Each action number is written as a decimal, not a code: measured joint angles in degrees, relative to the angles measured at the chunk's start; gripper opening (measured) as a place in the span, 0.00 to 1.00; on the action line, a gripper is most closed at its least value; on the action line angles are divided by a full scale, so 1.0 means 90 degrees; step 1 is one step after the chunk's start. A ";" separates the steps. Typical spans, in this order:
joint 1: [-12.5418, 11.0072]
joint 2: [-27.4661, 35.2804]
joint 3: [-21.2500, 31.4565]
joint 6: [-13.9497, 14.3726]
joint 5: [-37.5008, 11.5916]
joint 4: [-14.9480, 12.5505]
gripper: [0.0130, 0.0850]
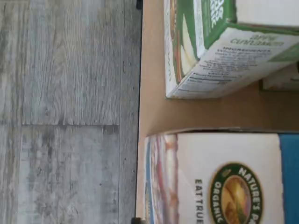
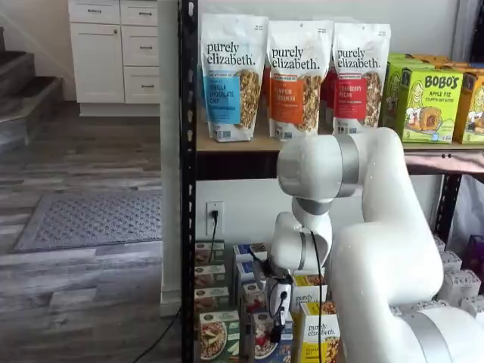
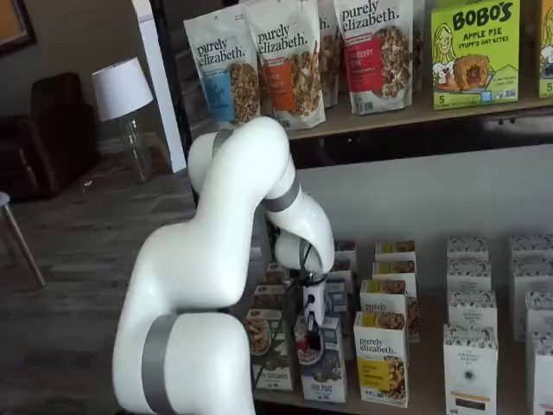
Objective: Pick up the blue and white box that is on the bottom shelf, the second box from the left
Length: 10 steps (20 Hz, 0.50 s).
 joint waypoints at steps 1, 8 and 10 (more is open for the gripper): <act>-0.0004 -0.0003 0.0000 -0.0001 0.0012 -0.0002 0.78; -0.0013 0.0016 -0.0047 0.0077 0.0100 -0.0097 0.72; -0.0011 0.0022 -0.0059 0.0056 0.0112 -0.0070 0.67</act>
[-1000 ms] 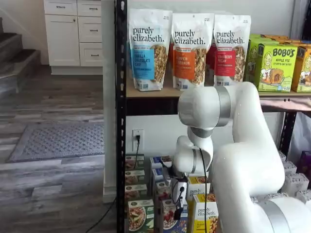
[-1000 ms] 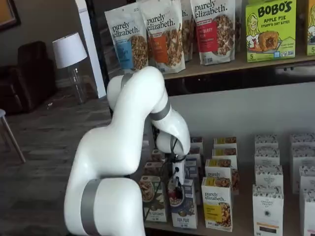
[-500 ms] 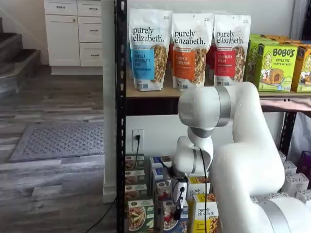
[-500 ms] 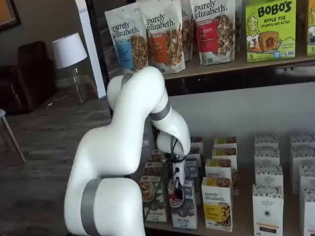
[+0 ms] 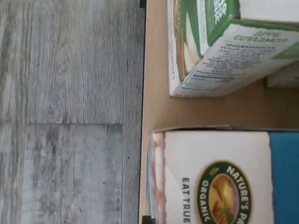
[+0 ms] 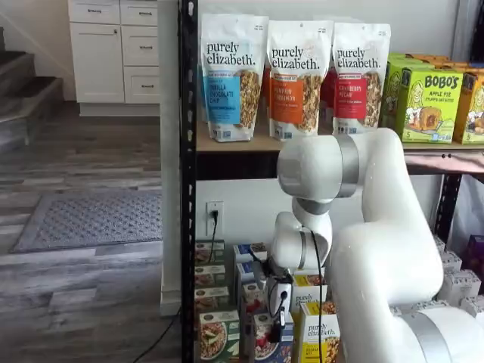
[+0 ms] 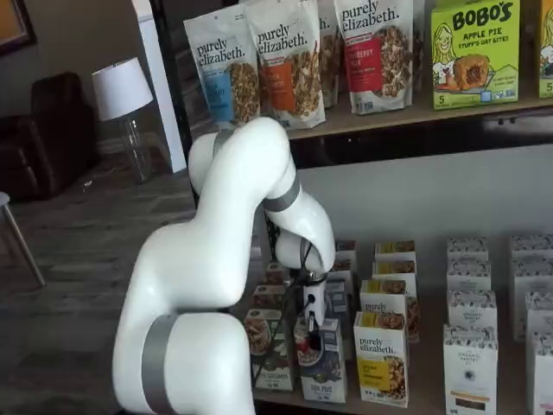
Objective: Pick up the blue and white box that is on the bottom shelf, the second box from the left
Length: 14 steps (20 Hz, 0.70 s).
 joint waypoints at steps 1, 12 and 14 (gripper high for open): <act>0.0001 0.0002 -0.0008 -0.0004 0.0011 0.0006 0.61; 0.0007 -0.0084 0.0094 -0.0072 -0.0004 0.0086 0.50; 0.0002 -0.0133 0.0154 -0.0135 -0.0018 0.0151 0.50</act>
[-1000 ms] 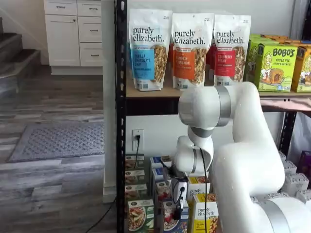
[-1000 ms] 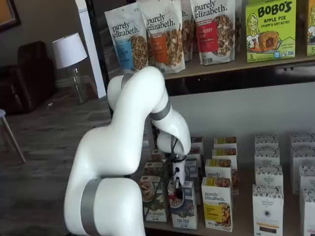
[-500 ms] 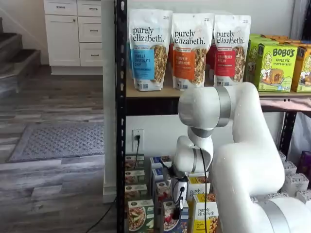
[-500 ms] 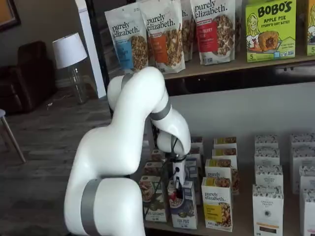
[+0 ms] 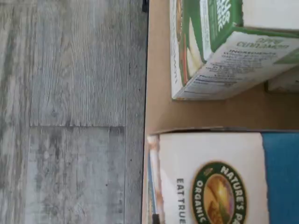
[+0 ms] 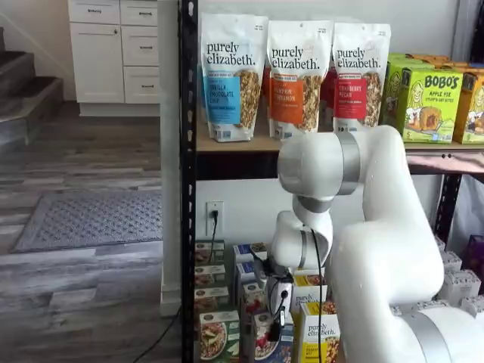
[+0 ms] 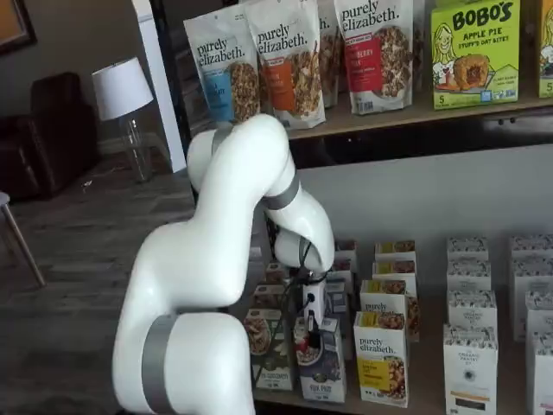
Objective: Pick up the blue and white box that is on the bottom shelf, the second box from the left
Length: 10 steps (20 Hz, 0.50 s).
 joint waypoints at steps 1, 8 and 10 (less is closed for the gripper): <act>-0.0002 -0.0027 0.0041 -0.0041 -0.0020 0.0042 0.50; -0.0001 -0.0230 0.0304 -0.0048 -0.0074 0.0046 0.39; 0.0010 -0.0291 0.0378 -0.0017 -0.0075 0.0020 0.39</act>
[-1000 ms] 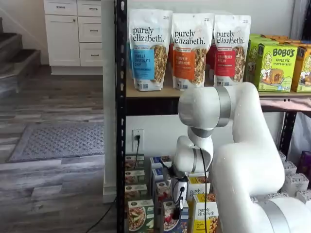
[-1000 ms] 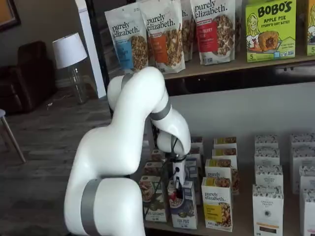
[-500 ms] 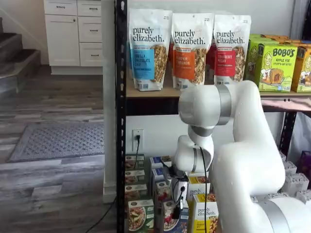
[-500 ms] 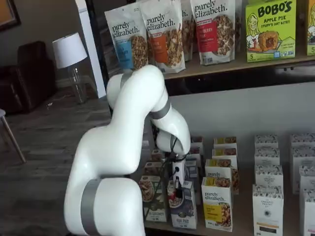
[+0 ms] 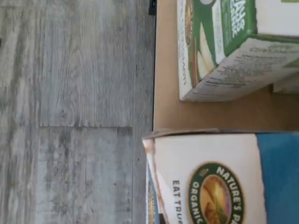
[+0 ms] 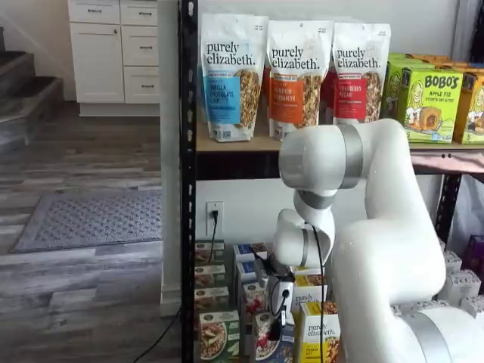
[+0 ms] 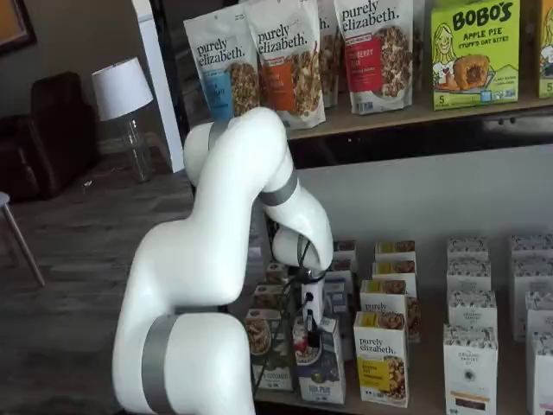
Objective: Pick up the blue and white box that is on the bottom shelf, the second box from the left
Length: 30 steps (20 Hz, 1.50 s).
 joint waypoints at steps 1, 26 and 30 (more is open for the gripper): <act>0.0008 -0.0041 0.0047 0.0015 0.0006 -0.0008 0.39; 0.0510 -0.2881 0.3508 0.0586 -0.0463 -0.0152 0.39; 0.0610 -0.3535 0.4038 0.1104 -0.0355 -0.0590 0.39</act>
